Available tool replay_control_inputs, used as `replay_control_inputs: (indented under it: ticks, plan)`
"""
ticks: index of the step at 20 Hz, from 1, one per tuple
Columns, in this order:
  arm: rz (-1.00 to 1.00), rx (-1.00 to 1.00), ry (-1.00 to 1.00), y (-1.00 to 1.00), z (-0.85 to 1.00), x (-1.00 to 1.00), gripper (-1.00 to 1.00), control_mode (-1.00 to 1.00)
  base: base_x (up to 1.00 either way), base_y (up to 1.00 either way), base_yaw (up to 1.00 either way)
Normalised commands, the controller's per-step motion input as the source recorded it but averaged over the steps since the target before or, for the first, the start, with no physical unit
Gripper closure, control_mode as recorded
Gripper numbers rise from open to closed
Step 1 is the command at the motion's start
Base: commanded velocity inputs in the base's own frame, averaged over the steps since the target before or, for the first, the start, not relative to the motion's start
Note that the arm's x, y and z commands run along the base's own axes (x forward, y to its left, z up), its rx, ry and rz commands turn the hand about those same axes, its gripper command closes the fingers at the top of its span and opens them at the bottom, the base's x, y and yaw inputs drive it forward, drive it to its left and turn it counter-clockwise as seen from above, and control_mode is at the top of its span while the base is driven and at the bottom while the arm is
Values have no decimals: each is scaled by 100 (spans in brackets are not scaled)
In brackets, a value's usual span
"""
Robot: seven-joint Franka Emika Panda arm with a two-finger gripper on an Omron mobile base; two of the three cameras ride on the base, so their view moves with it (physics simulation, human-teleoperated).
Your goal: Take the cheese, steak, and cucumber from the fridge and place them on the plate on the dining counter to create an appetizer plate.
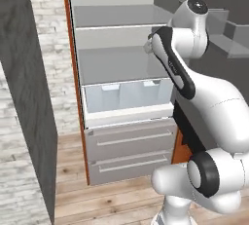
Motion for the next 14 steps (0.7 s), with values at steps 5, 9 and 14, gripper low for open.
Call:
replay_control_inputs:
  ticks: [5,9,14]
  plan:
    - [0,0,0,0,0,0,100,100,-100,1,3]
    - [0,0,0,0,0,0,100,100,-100,0,3]
    - [0,0,0,0,0,0,100,100,-100,0,1]
